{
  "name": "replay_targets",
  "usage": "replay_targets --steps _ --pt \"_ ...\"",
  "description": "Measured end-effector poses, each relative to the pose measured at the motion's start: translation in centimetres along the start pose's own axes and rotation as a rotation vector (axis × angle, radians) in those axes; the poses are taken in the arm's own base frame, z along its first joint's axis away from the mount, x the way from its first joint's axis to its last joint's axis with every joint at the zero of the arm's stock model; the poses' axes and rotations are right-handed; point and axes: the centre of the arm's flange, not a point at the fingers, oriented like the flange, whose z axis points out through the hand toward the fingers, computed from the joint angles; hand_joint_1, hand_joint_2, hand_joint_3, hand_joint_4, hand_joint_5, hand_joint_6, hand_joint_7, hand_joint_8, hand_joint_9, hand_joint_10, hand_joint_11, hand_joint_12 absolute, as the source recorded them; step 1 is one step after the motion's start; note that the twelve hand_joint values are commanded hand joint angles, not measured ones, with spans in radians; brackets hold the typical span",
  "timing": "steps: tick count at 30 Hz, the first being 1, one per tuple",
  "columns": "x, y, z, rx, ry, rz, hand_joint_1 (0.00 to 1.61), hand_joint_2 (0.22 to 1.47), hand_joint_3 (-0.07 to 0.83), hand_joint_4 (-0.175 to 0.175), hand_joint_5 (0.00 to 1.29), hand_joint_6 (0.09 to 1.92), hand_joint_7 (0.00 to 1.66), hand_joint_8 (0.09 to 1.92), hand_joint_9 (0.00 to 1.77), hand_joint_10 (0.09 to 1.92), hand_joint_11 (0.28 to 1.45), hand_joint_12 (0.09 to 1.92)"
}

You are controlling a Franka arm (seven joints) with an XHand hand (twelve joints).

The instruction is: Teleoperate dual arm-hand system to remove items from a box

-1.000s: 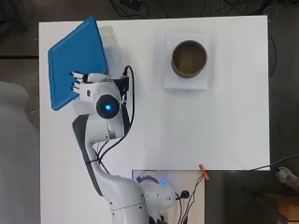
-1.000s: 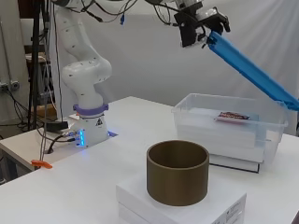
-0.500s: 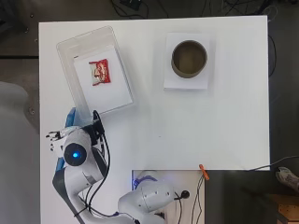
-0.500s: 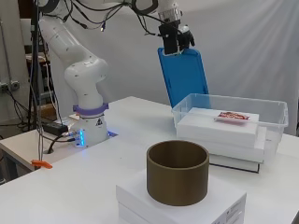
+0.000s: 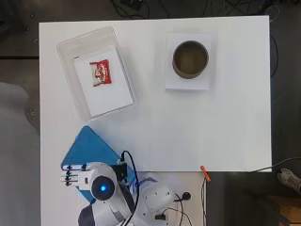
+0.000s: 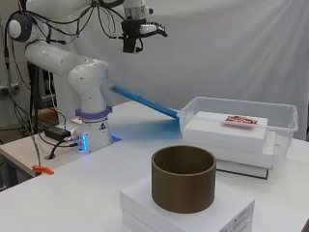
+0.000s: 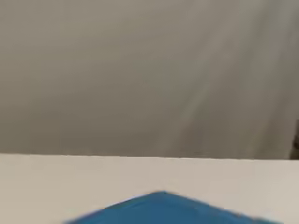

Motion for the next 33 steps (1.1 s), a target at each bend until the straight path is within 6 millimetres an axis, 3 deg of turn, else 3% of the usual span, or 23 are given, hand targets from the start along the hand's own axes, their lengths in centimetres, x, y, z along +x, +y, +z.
replay_targets --steps 3,6,11,14,18,21,25,27,31,33 --pt "-1.5 2.0 0.0 0.041 -0.005 0.265 0.11 0.93 0.006 0.073 0.35 0.09 0.46 0.09 0.5 0.09 0.46 0.09" --pt "-4.0 5.0 0.6 0.066 -0.037 0.421 0.16 0.97 0.004 0.07 0.39 0.09 0.52 0.09 0.62 0.09 0.57 0.09" --pt "-10.5 10.5 2.8 0.117 -0.101 0.65 0.15 0.98 -0.001 0.058 0.42 0.09 0.58 0.09 0.65 0.09 0.6 0.09" --pt "-16.5 14.1 5.1 0.156 -0.108 0.77 0.12 0.96 -0.005 0.051 0.41 0.09 0.59 0.09 0.66 0.09 0.61 0.09" --pt "-24.5 17.4 8.8 0.196 -0.113 0.849 0.03 0.93 -0.016 0.038 0.39 0.09 0.59 0.09 0.66 0.09 0.62 0.09" --pt "-29.8 18.0 12.1 0.265 -0.165 0.92 0.05 0.91 -0.02 0.023 0.34 0.09 0.51 0.09 0.62 0.09 0.6 0.09" --pt "-34.8 17.7 11.6 0.217 -0.208 0.939 0.1 0.9 -0.014 0.014 0.32 0.09 0.46 0.09 0.58 0.09 0.57 0.09" --pt "-37.4 18.2 12.4 0.189 -0.185 0.923 0.12 0.89 -0.014 0.014 0.31 0.09 0.45 0.09 0.57 0.09 0.57 0.09" --pt "-40.3 20.6 15.9 0.189 -0.173 0.857 0.14 0.89 -0.01 0.01 0.31 0.09 0.45 0.09 0.58 0.09 0.58 0.09" --pt "-40.8 21.9 17.0 0.176 -0.171 0.803 0.14 0.89 -0.008 0.009 0.31 0.09 0.46 0.09 0.59 0.09 0.59 0.09"
